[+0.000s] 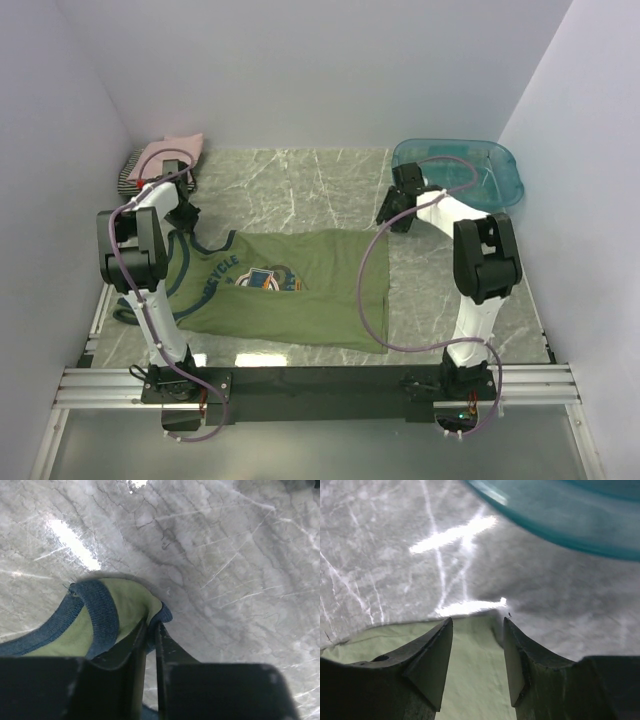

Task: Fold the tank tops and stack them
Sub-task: Fold the tank top

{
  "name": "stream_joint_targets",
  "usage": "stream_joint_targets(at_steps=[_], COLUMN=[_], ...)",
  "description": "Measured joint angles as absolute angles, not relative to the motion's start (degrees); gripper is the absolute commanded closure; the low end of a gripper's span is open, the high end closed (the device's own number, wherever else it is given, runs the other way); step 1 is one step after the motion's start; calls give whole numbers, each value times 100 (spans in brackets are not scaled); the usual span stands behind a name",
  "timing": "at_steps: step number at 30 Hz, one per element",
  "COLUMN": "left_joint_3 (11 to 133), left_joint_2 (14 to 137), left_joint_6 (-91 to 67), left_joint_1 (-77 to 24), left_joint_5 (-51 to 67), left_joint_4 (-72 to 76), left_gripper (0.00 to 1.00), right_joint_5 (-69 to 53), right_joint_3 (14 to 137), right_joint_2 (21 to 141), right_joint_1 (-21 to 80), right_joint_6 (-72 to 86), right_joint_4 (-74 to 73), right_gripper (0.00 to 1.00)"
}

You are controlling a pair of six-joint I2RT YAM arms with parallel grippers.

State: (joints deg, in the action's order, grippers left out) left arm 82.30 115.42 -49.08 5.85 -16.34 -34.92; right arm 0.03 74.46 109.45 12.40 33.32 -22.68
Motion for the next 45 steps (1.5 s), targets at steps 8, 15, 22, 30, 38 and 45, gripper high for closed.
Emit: stream_joint_targets(at_steps=[8, 15, 22, 30, 38, 45], left_joint_3=[8230, 8160, 7933, 7655, 7491, 7485], left_joint_2=[11542, 11520, 11378, 11080, 10840, 10840], left_joint_6=[-4923, -4925, -4930, -4934, -4934, -4921], left_joint_1=[646, 709, 814, 1295, 1752, 1900], left_joint_5=[-1538, -1459, -1339, -1170, -751, -390], left_joint_4=[-3439, -3295, -3035, -2886, -2593, -2320], left_gripper=[99, 99, 99, 99, 99, 80], right_joint_5=[311, 666, 934, 1288, 1389, 1341], right_joint_3=[7682, 7701, 7800, 7675, 7647, 7647], right_joint_2=[11277, 11321, 11362, 11249, 11225, 11225], right_joint_1=[1525, 1549, 1562, 1553, 1531, 1518], right_joint_6=[3269, 3159, 3173, 3253, 3312, 3308], right_joint_4=[-2526, -2703, -2762, -2720, -2687, -2635], right_gripper=[54, 89, 100, 100, 100, 100])
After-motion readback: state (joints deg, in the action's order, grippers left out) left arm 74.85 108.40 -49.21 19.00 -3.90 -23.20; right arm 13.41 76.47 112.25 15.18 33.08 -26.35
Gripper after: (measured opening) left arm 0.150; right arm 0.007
